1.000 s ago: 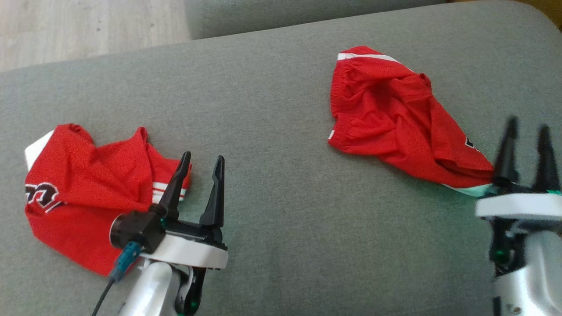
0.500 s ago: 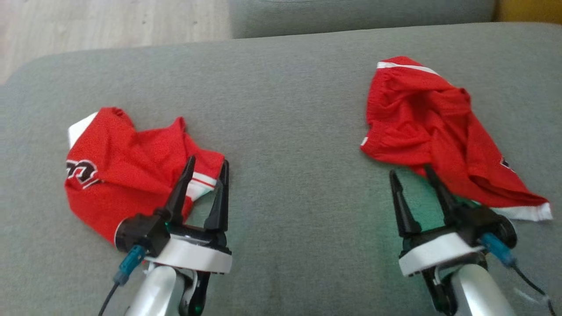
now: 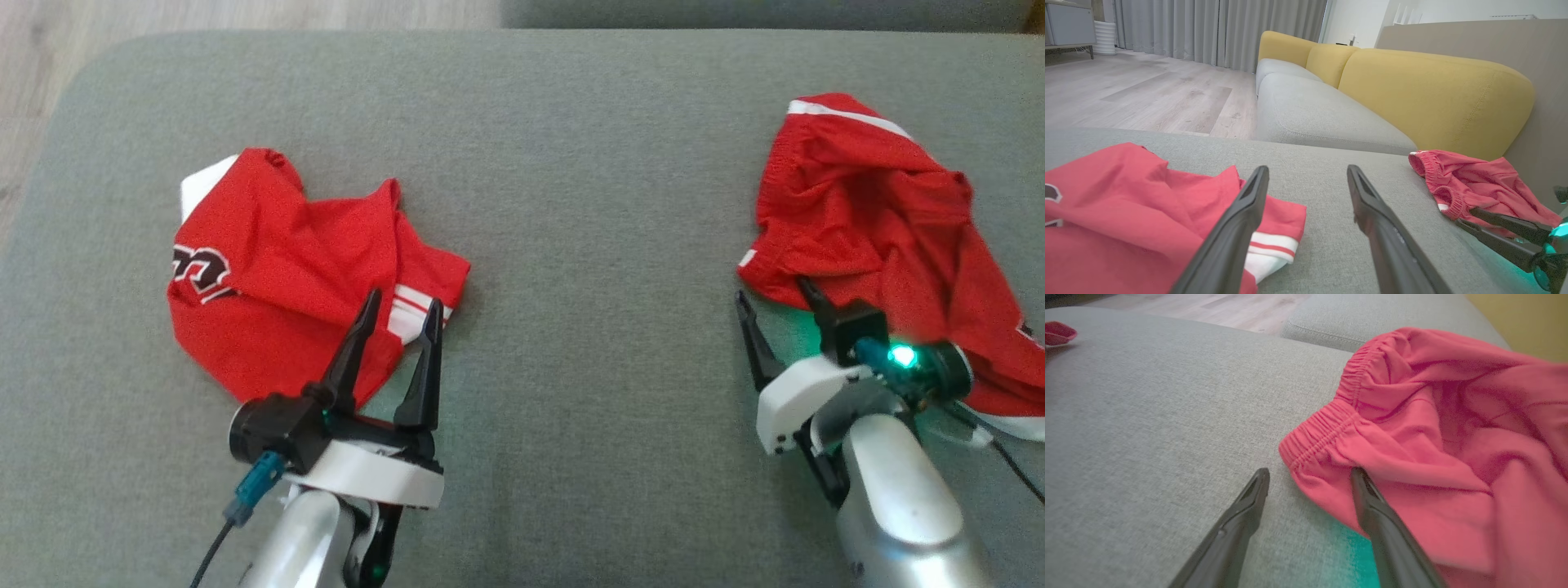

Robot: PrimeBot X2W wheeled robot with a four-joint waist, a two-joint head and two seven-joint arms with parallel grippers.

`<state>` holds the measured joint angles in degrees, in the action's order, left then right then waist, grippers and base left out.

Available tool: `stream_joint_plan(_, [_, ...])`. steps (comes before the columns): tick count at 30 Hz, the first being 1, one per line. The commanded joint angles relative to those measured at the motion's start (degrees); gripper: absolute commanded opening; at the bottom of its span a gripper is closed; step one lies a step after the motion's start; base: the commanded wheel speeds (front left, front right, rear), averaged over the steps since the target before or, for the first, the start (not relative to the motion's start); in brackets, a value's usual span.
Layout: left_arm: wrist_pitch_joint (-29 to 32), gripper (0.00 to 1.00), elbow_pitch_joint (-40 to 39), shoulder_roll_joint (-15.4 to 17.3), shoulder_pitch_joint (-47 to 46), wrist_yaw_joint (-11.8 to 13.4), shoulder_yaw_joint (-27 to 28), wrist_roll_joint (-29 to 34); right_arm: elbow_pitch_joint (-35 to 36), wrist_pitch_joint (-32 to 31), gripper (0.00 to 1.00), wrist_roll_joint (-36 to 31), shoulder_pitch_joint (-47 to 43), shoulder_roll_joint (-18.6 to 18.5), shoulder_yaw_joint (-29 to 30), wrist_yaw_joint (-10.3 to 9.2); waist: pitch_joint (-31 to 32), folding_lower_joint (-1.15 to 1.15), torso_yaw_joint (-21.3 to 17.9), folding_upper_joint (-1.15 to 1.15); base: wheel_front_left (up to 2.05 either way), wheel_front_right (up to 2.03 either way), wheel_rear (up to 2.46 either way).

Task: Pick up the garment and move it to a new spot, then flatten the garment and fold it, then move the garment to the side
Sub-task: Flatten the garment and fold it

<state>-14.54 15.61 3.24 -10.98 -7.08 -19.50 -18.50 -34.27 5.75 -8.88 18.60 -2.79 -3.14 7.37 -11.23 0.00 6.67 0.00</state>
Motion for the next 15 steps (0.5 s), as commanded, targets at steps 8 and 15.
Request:
stream_joint_plan(8, [-0.5, 1.00, -1.5, -0.2, -3.4, -0.1, 1.2, 0.2, -5.7, 2.7, 0.00, -0.2, 8.0, -0.1, 0.9, 0.12, -2.3, 0.00, 2.2, 0.00, 0.00, 0.00, 0.00])
stream_joint_plan(15, [-0.5, 1.00, -1.0, -0.2, -3.4, -0.1, 1.7, 0.2, -5.4, 7.5, 0.00, 12.8, 9.1, -0.1, -9.3, 0.12, -1.3, 0.00, 0.8, 0.00, 0.00, 0.00, 0.00])
